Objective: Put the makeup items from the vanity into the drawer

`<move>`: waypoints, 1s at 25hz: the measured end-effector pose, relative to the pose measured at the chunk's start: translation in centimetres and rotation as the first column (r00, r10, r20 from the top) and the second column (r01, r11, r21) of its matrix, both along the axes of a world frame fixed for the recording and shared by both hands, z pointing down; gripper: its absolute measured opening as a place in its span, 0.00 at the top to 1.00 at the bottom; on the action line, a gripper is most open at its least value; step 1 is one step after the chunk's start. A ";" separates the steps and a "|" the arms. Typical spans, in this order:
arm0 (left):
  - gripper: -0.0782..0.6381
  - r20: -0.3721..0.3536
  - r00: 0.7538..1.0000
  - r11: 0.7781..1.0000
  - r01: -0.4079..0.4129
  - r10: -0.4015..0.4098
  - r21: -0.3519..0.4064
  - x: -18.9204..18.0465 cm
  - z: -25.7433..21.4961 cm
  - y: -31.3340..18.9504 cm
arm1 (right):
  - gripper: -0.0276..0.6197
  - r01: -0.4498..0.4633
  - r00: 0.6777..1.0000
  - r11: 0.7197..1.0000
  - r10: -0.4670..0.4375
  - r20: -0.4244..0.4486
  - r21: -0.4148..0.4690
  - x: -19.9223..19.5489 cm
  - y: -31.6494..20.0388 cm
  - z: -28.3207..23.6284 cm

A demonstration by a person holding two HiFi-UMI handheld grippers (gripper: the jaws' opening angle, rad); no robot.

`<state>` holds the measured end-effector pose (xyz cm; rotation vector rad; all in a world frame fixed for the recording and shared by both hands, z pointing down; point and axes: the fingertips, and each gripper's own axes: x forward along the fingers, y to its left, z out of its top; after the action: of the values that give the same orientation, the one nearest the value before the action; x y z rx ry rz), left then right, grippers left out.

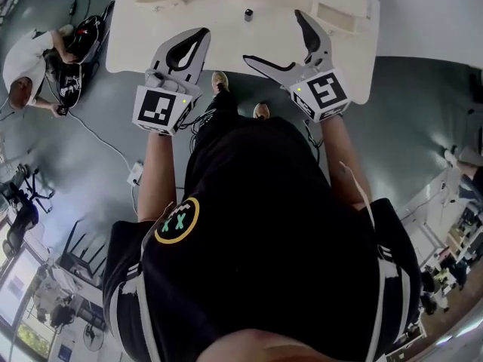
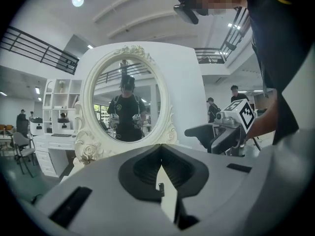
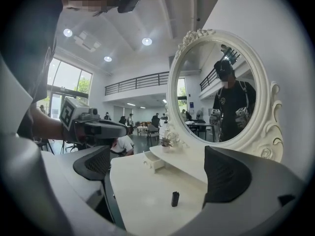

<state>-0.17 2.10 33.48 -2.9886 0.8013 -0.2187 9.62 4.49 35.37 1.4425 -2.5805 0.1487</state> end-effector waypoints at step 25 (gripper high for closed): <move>0.86 0.006 0.993 0.990 -0.113 0.114 -0.085 5.4 4.7 -11.2 | 0.14 -0.022 0.979 0.966 -0.032 -0.202 -0.259 5.0 -10.3 7.7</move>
<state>5.21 -9.13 38.15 -3.0972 0.6338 -0.2706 14.64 -5.85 43.07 1.2834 -2.2999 0.3092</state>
